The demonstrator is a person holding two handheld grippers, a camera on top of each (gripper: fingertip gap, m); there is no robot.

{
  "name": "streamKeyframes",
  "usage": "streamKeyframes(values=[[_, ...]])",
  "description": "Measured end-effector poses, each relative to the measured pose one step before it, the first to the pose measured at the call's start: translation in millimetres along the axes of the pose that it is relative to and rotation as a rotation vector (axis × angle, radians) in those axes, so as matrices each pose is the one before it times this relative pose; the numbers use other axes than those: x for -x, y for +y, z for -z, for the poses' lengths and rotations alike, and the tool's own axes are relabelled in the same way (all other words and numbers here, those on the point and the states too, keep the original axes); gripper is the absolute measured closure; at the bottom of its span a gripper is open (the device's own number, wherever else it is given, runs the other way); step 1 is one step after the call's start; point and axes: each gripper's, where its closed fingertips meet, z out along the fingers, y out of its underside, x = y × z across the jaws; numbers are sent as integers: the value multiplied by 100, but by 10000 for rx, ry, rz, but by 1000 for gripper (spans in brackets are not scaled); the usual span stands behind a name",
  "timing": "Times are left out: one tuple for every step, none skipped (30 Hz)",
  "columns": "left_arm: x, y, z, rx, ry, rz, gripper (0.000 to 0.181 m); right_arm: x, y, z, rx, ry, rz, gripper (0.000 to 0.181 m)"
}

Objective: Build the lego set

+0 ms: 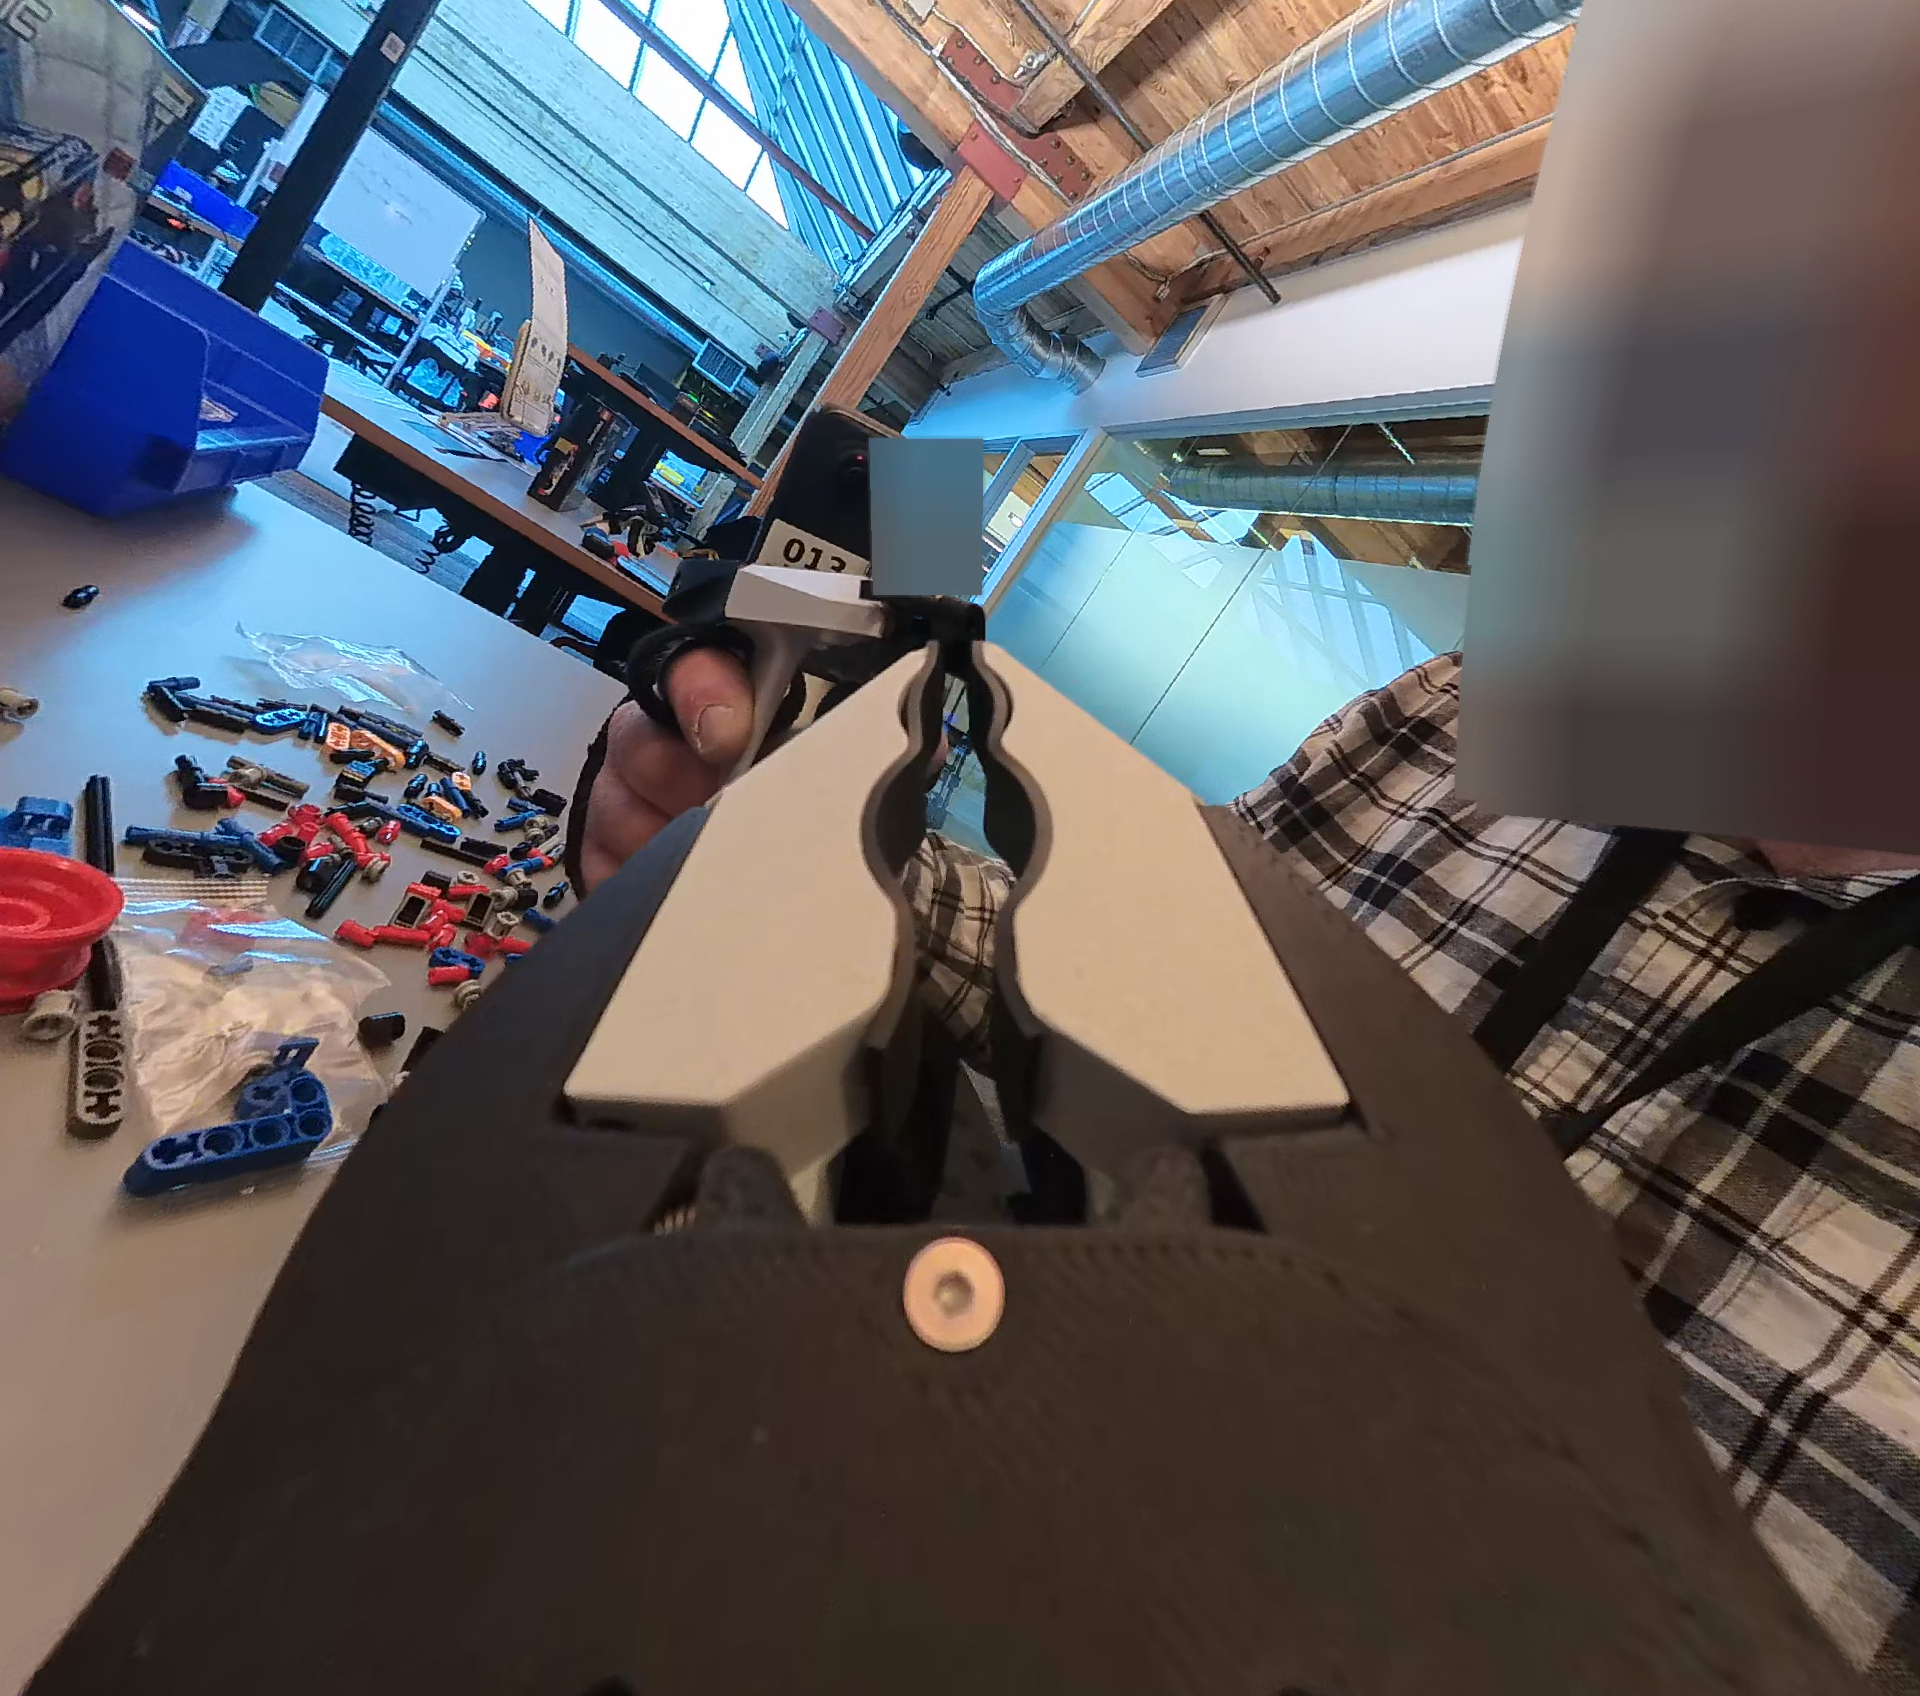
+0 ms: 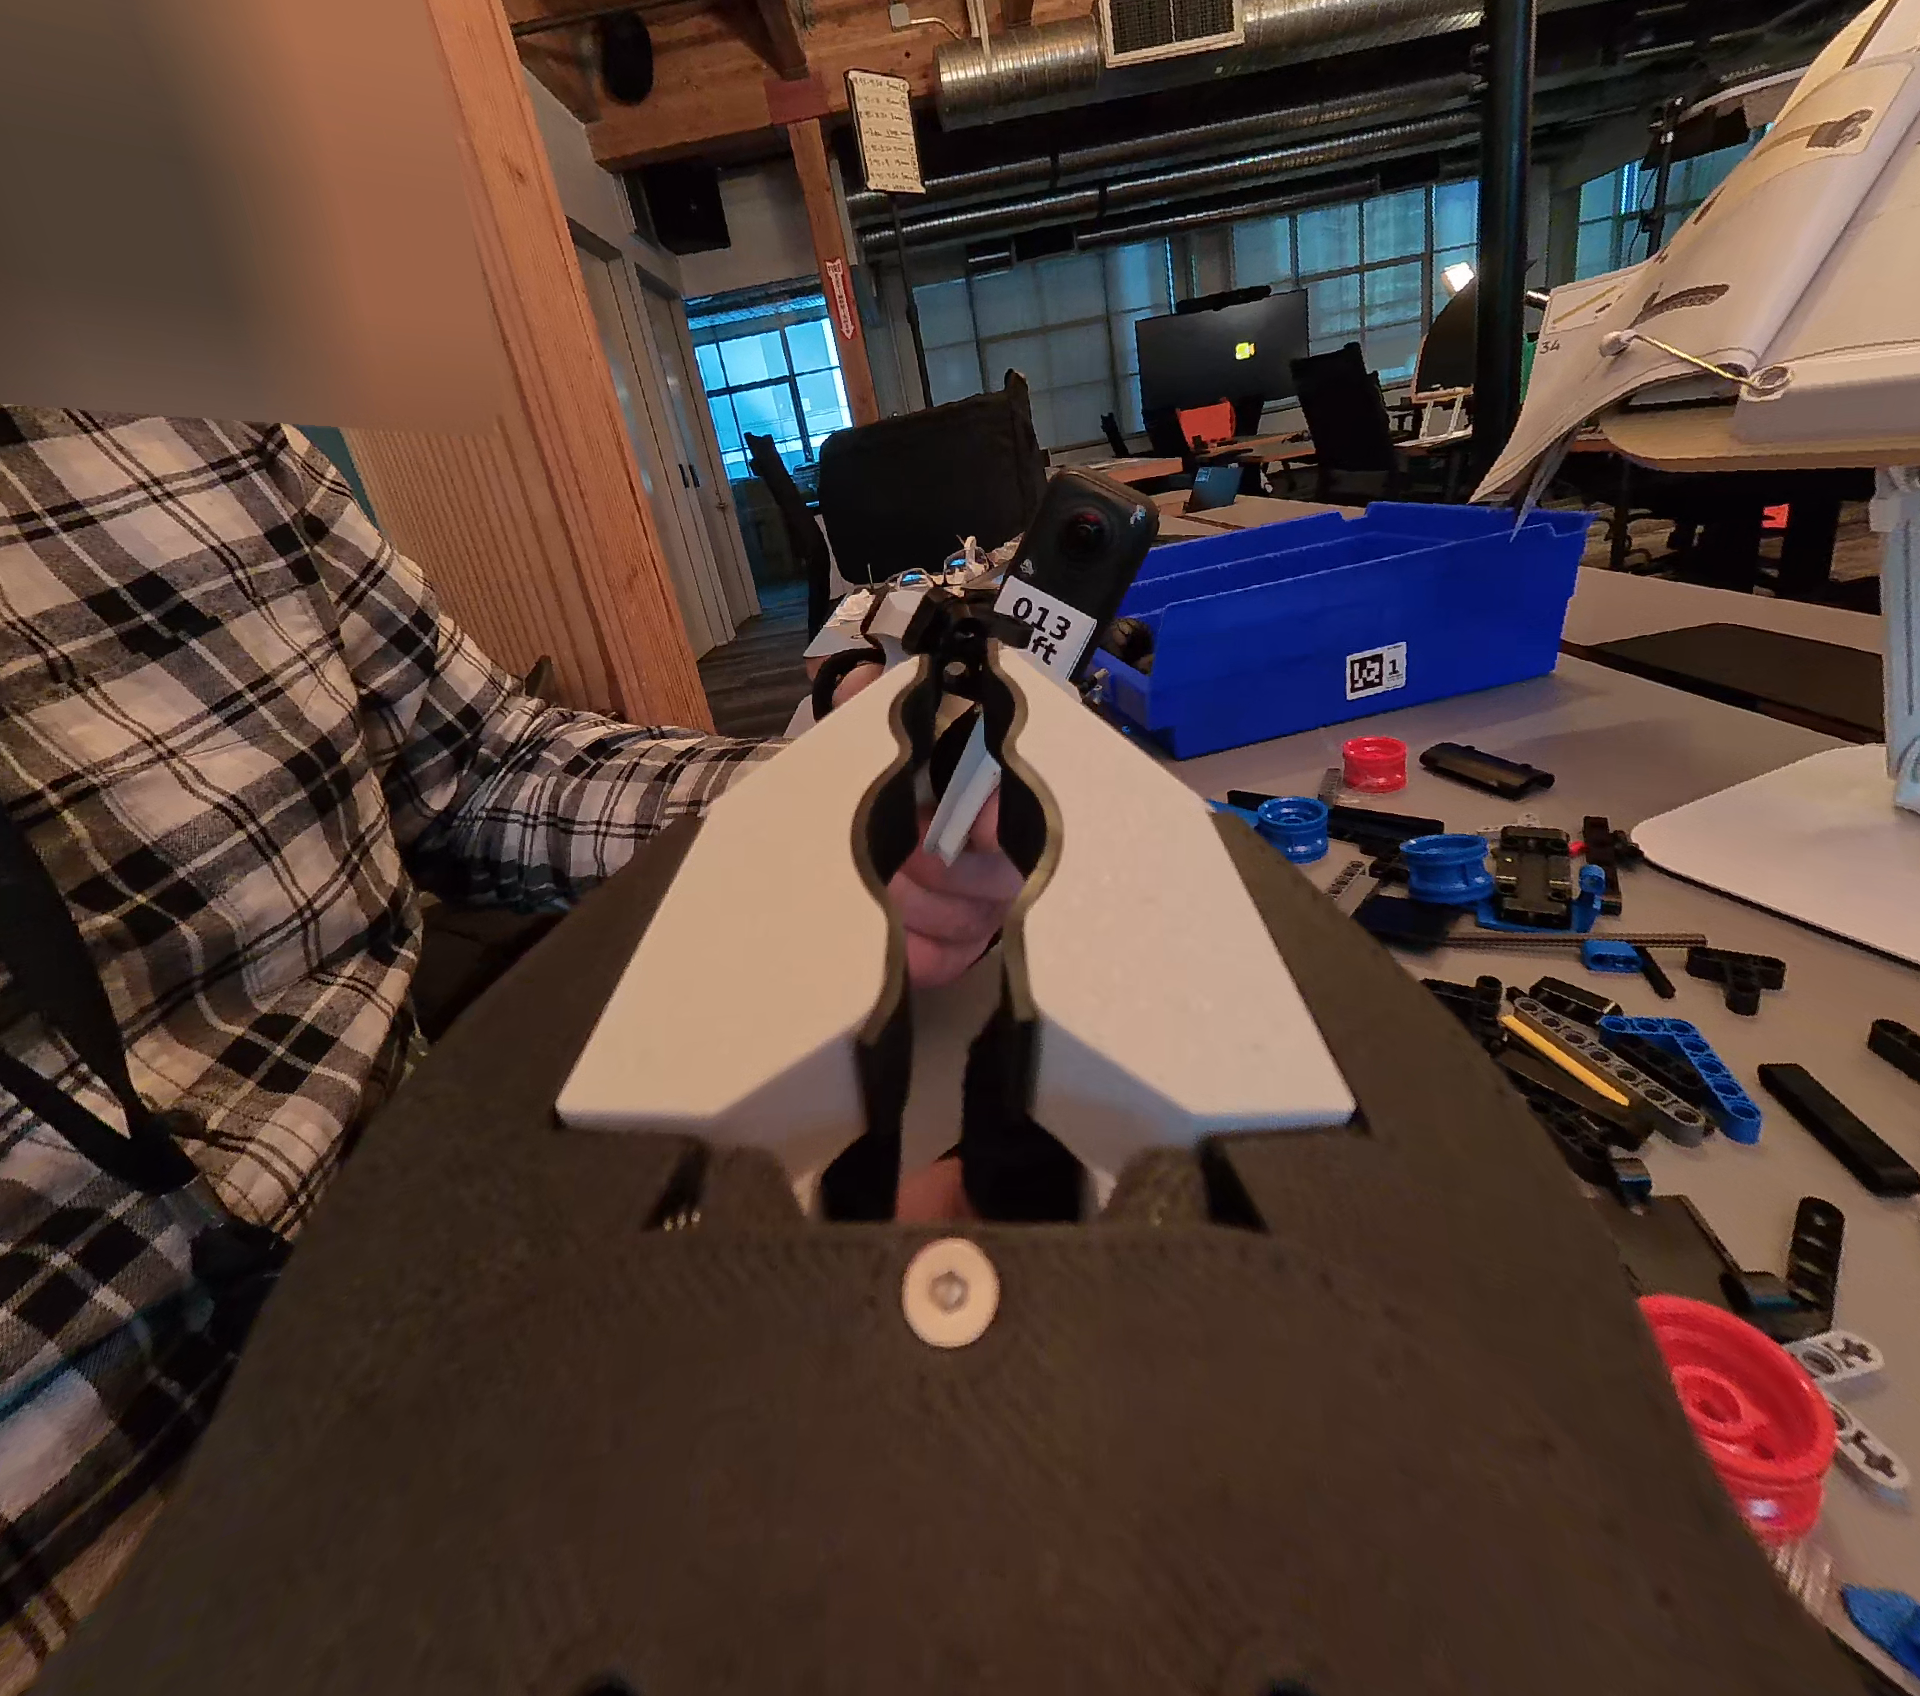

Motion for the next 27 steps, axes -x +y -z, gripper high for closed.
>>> streamKeyframes(values=[[0, -1, 1, 1, -6, -7, 179, 7, -3, 8, -1, -4, 4, 174], [35, -5, 8, 5, -20, -16, 179, 4, 1, 5, 0, 4, 5, 174], [53, 16, 9, 14, -36, -24, 180, -24, -6, 9, 4, 17, 9, 174], [39, -8, 18, 1, -19, -15, 180, -15, 6, -2, 3, 13, 8, 174], [18, -24, -3, 0, -9, -12, 180, -19, -8, 11, -2, 8, 5, 174], [56, 8, -19, 19, -35, -44, 180, -23, -12, 9, -5, 15, -4, 174], [58, -21, 3, 14, -49, -54, 180, -51, -6, 20, -5, 21, -3, 174], [56, -48, 14, -6, -47, -57, 180, -26, -16, 12, -7, 10, -2, 174], [15, -26, 26, 2, -28, -39, 180, -11, -9, 15, -2, 0, -3, 174], [35, -16, 28, 4, -28, -28, 180, -11, 14, -8, 7, 9, 4, 174], [24, -26, 36, -13, -25, -13, 180, -12, 26, -4, 9, 10, 1, 174], [18, -66, 48, -33, -14, -2, 180, -7, 6, -2, 5, -2, -4, 174], [26, -35, 28, -13, -17, -8, 181, -4, 20, -11, 6, -1, -7, 174], [43, -10, 19, 8, -29, -27, 180, -22, 19, 3, 8, 9, -8, 174], [20, -31, 23, -9, -22, -30, 181, -23, 9, 8, 4, 1, -17, 174], [-10, -17, 6, -9, -1, -14, 181, 9, 1, -11, -4, -14, -24, 174], [-3, -21, 4, -7, -9, -14, 181, 4, 3, 4, -3, -4, -14, 174], [0, 17, -10, 4, -11, -14, 180, -16, 10, -2, 1, 2, -3, 174], [-18, 8, -3, 2, 0, -8, 180, 17, -9, 1, -4, -12, -13, 174], [-9, -9, -3, -4, 1, -8, 180, 7, -6, -4, -8, -14, -17, 174], [4, -1, 3, -1, -13, -12, 181, -2, 4, 4, -6, -11, -24, 174], [21, -18, 4, -6, -19, -10, 180, -25, 10, 2, 0, -3, -26, 174], [-16, -26, 13, -11, 1, -6, 181, -8, 18, 5, 2, -6, -13, 174], [-16, -25, 2, -9, -2, -10, 181, -8, 14, -6, -2, -9, -14, 174], [-4, 1, 19, 4, -17, -22, 181, 2, -3, -3, -6, -7, -22, 174], [-3, -20, 9, 5, -23, -34, 181, -8, -2, 16, -7, -9, -27, 174], [-19, -39, 28, -10, -22, -44, 181, -9, -10, 14, -6, -9, -23, 174]])
